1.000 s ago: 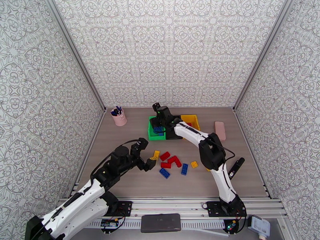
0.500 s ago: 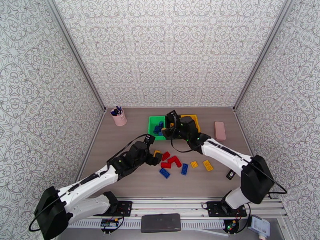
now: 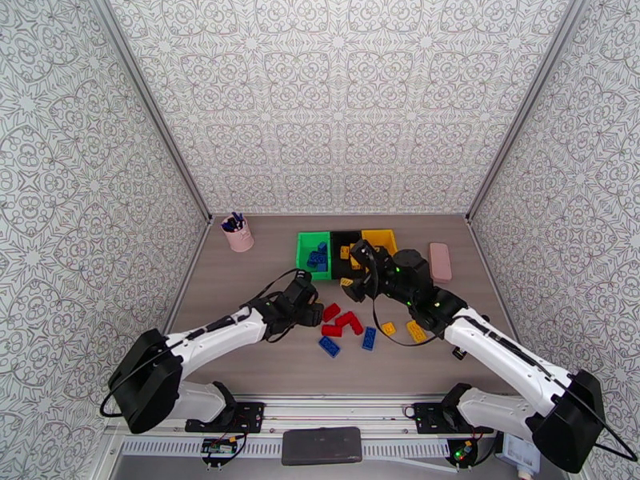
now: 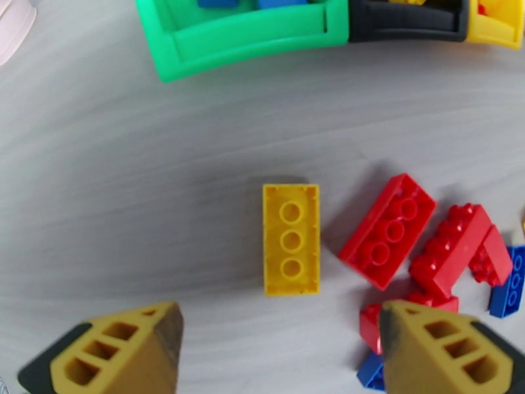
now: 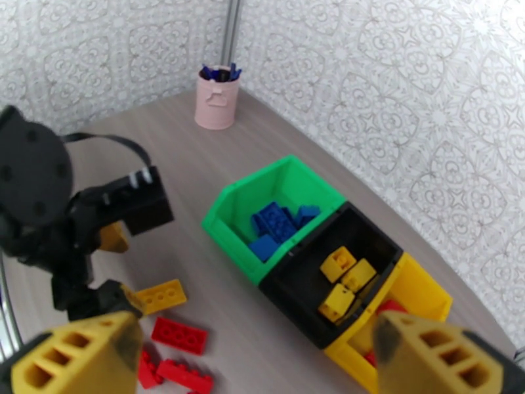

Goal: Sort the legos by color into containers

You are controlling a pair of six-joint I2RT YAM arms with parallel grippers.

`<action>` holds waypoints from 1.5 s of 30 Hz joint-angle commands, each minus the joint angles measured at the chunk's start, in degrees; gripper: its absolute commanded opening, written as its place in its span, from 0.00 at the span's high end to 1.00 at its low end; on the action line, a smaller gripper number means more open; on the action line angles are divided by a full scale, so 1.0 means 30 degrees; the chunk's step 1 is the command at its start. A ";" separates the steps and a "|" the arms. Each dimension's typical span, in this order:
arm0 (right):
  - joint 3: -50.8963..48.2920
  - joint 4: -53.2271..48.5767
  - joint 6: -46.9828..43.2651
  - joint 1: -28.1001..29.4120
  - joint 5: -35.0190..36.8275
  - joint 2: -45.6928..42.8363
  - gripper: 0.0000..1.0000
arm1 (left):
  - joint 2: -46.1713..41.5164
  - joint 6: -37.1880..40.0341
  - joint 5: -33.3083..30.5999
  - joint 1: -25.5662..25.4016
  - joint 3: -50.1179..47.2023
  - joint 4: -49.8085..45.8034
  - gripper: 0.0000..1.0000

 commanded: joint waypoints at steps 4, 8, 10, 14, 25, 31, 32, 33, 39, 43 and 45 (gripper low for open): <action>-0.0245 -0.1564 -0.0459 -0.0077 -0.1091 -0.0110 0.04 | 0.2350 -0.0594 0.0438 0.0875 0.2070 -0.0730 0.25; -0.0302 -0.1627 -0.0444 -0.0077 -0.1168 -0.0130 0.04 | 0.3614 -0.0076 0.0817 0.1214 0.2843 -0.0664 0.27; -0.0260 -0.1639 -0.0459 -0.0084 -0.1197 -0.0058 0.04 | 0.4156 0.0189 0.1111 0.1285 0.3145 -0.0669 0.27; -0.0216 -0.1697 -0.0488 -0.0077 -0.1159 0.0053 0.05 | 0.4986 0.0416 0.1657 0.1420 0.3430 -0.0712 0.27; -0.0231 -0.1932 -0.0400 -0.0077 -0.1093 0.0143 0.05 | 0.6255 0.0405 0.2170 0.1787 0.3314 -0.0772 0.39; -0.0198 -0.1968 -0.0400 -0.0077 -0.1038 0.0092 0.05 | 0.6663 0.0431 0.2308 0.1761 0.3423 -0.0879 0.44; -0.0208 -0.1961 -0.0401 -0.0077 -0.1049 0.0092 0.05 | 0.6708 0.0435 0.2320 0.1740 0.3445 -0.0903 0.45; -0.0213 -0.1961 -0.0400 -0.0077 -0.1039 0.0068 0.05 | 0.6761 0.0414 0.2298 0.1731 0.3484 -0.0958 0.47; -0.0270 -0.1932 -0.0400 -0.0077 -0.1018 -0.0037 0.05 | 0.6749 0.0377 0.2077 0.1534 0.3771 -0.1333 0.65; -0.0362 -0.1873 -0.0400 -0.0077 -0.1037 -0.0055 0.05 | 0.6395 0.0259 0.1691 0.1425 0.3849 -0.1503 0.71; -0.0400 -0.1845 -0.0386 -0.0077 -0.1036 -0.0115 0.05 | 0.6044 0.0231 0.1338 0.1364 0.3870 -0.1528 0.71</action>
